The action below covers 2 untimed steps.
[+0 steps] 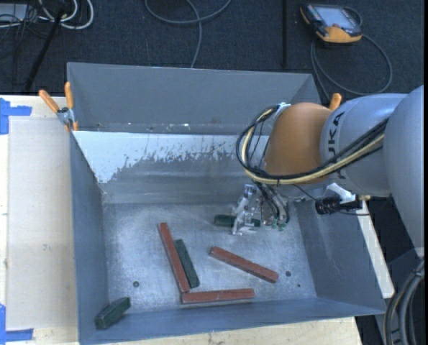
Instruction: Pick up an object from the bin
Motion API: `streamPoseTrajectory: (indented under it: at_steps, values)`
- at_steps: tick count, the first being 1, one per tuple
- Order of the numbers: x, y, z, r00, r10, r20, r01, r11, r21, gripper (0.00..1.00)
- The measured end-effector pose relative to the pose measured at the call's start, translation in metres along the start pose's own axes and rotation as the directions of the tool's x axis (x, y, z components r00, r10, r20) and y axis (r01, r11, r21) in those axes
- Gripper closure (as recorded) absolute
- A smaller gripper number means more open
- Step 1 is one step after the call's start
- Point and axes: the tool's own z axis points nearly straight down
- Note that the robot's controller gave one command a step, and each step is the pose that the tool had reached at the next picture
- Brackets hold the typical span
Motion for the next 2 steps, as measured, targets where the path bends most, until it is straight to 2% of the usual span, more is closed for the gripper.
streamPoseTrajectory:
  at_steps: [1,2]
  values:
    - [0.0003,0.0,-0.0013,1.0,0.0,-0.003,0.0,1.0,0.0,1.0]
    - [0.0023,-0.0003,-0.0069,1.0,0.0,-0.012,0.0,1.0,0.002,1.0]
